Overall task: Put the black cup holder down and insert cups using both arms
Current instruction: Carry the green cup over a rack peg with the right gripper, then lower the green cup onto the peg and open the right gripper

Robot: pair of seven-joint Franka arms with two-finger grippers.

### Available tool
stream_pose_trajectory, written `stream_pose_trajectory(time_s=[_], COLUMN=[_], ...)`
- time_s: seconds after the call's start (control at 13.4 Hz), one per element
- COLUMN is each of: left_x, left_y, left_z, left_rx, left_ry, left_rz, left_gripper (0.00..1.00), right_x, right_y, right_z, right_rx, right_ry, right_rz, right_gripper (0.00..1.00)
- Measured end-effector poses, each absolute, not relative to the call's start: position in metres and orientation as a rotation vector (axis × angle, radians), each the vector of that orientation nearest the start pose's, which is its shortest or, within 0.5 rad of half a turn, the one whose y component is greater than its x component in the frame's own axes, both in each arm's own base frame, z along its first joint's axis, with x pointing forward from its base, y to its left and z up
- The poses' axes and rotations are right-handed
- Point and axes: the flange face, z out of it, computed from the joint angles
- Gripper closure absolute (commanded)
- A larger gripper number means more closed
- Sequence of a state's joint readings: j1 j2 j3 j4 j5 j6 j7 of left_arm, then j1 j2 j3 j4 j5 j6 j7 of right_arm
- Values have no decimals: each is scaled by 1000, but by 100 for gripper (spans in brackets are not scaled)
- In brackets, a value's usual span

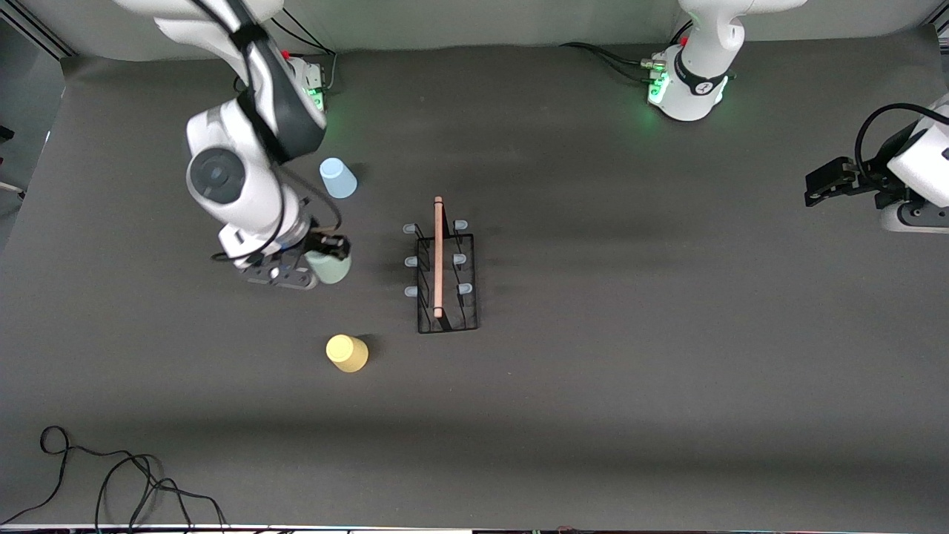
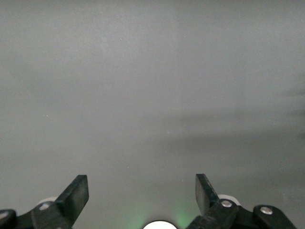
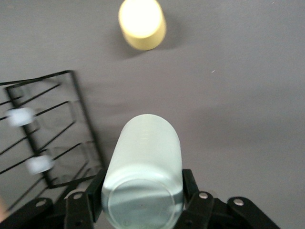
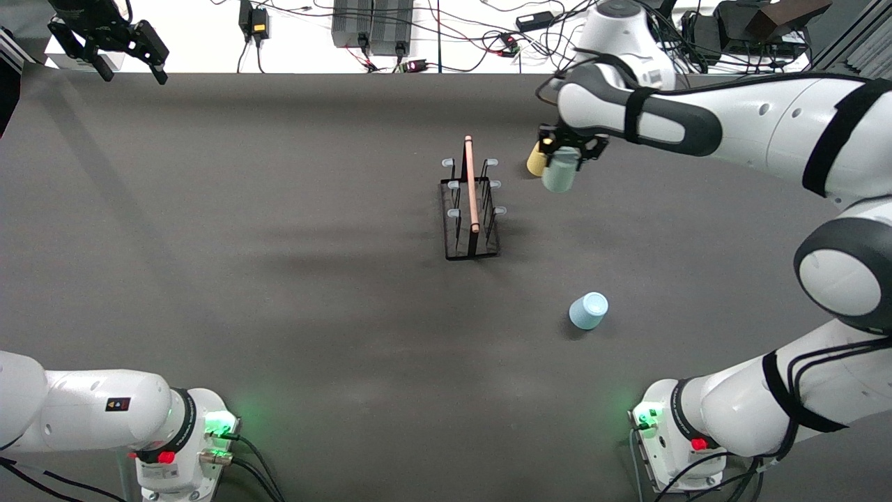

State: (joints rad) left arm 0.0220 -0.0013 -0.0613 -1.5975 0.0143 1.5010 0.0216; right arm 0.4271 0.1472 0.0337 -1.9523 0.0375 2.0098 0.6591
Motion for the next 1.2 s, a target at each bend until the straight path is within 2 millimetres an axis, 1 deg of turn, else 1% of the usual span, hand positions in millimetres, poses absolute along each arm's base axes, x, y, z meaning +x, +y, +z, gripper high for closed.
stream_pose_trajectory(time_s=[0.07, 0.22, 0.37, 0.52, 0.67, 0.75, 0.82, 0.97, 1.05, 1.2], left_x=[545, 545, 545, 545, 545, 545, 545, 546, 546, 546], left_y=[-20, -20, -21, -22, -23, -23, -23, -23, -23, -24], left_z=[607, 607, 607, 606, 605, 604, 604, 603, 603, 602], left_rx=[-3121, -3121, -3121, -3121, -3120, -3120, -3120, -3120, -3120, -3118], left_ry=[95, 96, 98, 102, 104, 105, 106, 106, 106, 107], left_rz=[150, 151, 152, 155, 158, 159, 160, 163, 164, 167], left_gripper=[0, 0, 0, 0, 0, 0, 0, 0, 0, 0], right_x=[508, 491, 478, 465, 452, 449, 449, 453, 456, 467], right_y=[281, 314, 340, 366, 386, 391, 392, 388, 386, 384], right_z=[399, 393, 384, 369, 354, 347, 342, 336, 337, 350], right_rx=[-3133, -3122, -3114, -3115, -3126, -3132, -3135, -3137, -3134, -3119], right_ry=[360, 419, 452, 473, 466, 467, 468, 485, 494, 507], right_rz=[151, 163, 166, 164, 174, 181, 186, 189, 184, 158], right_gripper=[100, 100, 100, 100, 100, 7, 0, 0, 0, 0])
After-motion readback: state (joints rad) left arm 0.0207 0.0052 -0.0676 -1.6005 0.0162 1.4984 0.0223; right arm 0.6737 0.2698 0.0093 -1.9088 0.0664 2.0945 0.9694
